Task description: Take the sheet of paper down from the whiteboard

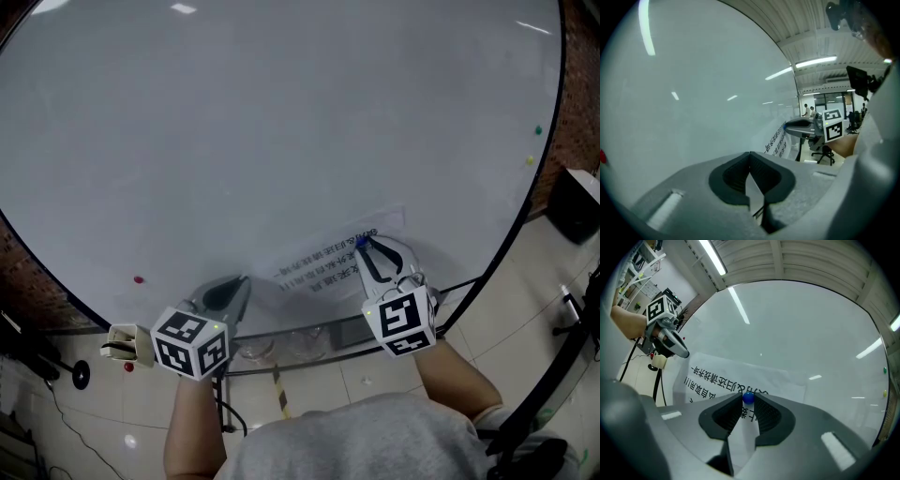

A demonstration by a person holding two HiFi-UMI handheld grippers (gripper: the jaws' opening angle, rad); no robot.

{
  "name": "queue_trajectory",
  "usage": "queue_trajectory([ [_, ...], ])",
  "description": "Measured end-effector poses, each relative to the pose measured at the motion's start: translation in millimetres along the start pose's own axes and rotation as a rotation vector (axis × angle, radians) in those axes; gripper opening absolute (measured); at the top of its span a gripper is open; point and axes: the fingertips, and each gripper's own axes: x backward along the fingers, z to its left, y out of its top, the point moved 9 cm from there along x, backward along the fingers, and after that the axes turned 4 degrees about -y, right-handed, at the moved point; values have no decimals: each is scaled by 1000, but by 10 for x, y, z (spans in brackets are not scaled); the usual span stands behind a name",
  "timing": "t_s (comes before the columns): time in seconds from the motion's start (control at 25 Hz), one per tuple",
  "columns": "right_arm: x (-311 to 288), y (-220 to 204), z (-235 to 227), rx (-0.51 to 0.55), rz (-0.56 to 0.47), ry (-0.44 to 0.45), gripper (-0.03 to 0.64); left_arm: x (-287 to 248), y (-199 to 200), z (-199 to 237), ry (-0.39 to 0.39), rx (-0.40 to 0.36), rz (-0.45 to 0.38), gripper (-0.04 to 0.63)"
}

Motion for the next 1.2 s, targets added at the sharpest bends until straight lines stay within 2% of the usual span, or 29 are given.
queue_trajectory([
  [0.16,-14,-18,15,-5,0,6,80,154,-161,187,56,44,33,2],
  [0.64,-46,-56,-33,2,16,-5,80,729,-167,580,250,104,-28,2],
  [0.76,-13,-71,-55,1,17,-12,80,803,-144,544,243,114,-62,2],
  [0.88,27,-80,-75,5,17,-22,81,777,-128,430,234,77,-57,2],
  [1.08,-31,-27,-34,20,25,-26,83,730,-129,413,155,95,-82,2],
  [1.2,-36,-3,8,23,35,-28,86,733,-142,393,134,101,-86,2],
])
